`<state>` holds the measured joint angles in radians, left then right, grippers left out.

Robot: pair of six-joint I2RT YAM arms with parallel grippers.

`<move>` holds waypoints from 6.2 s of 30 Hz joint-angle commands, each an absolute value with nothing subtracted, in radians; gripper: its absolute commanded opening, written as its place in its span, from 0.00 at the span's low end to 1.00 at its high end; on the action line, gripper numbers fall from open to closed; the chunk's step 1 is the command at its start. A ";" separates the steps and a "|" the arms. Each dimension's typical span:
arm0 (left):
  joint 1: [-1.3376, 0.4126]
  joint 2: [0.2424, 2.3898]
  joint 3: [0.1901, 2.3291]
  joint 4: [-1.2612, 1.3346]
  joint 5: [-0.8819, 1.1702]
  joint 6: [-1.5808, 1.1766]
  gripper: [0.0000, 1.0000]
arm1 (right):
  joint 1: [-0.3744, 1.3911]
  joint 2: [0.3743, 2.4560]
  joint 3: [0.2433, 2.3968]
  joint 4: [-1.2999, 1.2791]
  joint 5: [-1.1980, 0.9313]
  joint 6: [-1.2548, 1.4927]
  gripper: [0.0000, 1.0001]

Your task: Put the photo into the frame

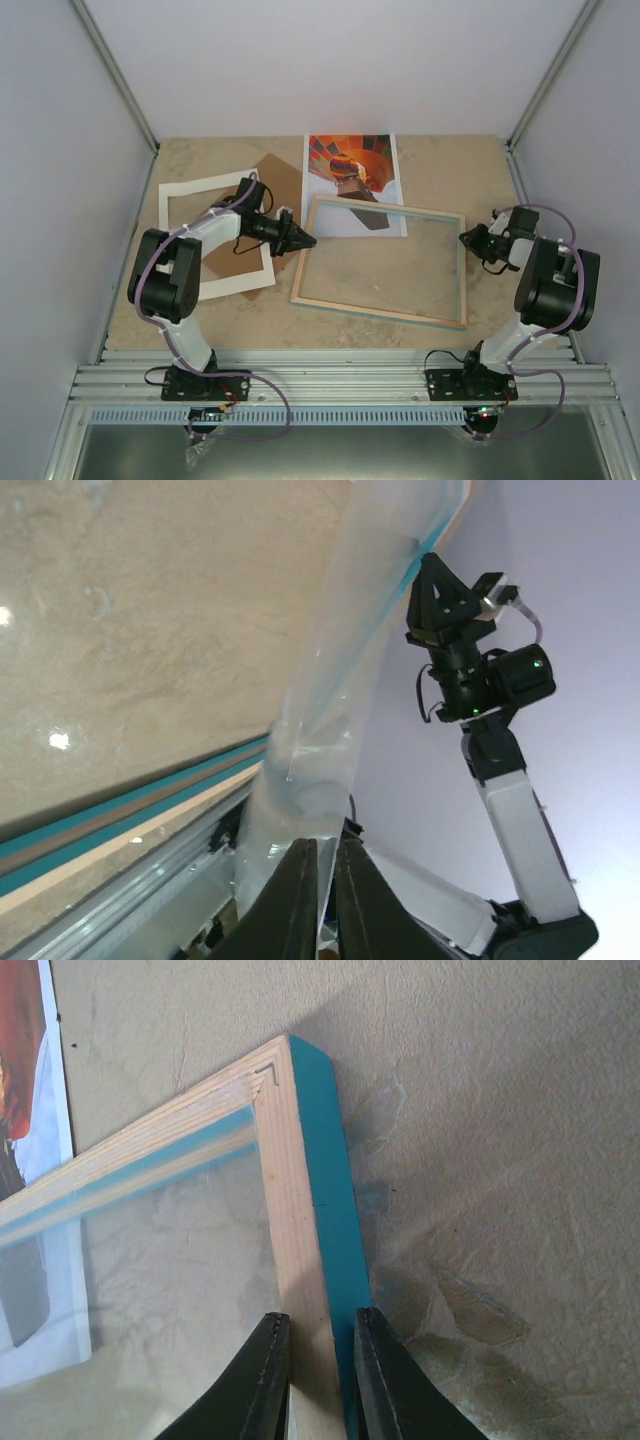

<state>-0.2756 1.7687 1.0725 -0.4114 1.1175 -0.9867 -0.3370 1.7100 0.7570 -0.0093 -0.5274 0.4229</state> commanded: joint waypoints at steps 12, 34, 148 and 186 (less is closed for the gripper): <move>-0.289 1.914 1.180 -0.549 0.960 -0.749 0.26 | -0.329 1.739 0.735 -0.043 -0.568 0.466 0.00; -0.260 1.859 1.149 -0.304 1.191 -1.079 0.00 | -0.331 1.745 0.733 -0.046 -0.565 0.463 0.00; 0.251 1.324 1.039 -0.898 0.100 0.690 0.97 | -0.175 1.255 0.863 -0.321 -0.812 -0.195 0.98; 0.640 0.985 0.196 0.029 0.129 1.878 0.78 | -0.151 1.253 0.858 -0.281 -0.860 -0.089 0.95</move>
<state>0.6777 0.9688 0.2577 -0.0917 0.0475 1.8725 -0.1543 1.2484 0.8558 -0.3065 -0.8433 -0.1043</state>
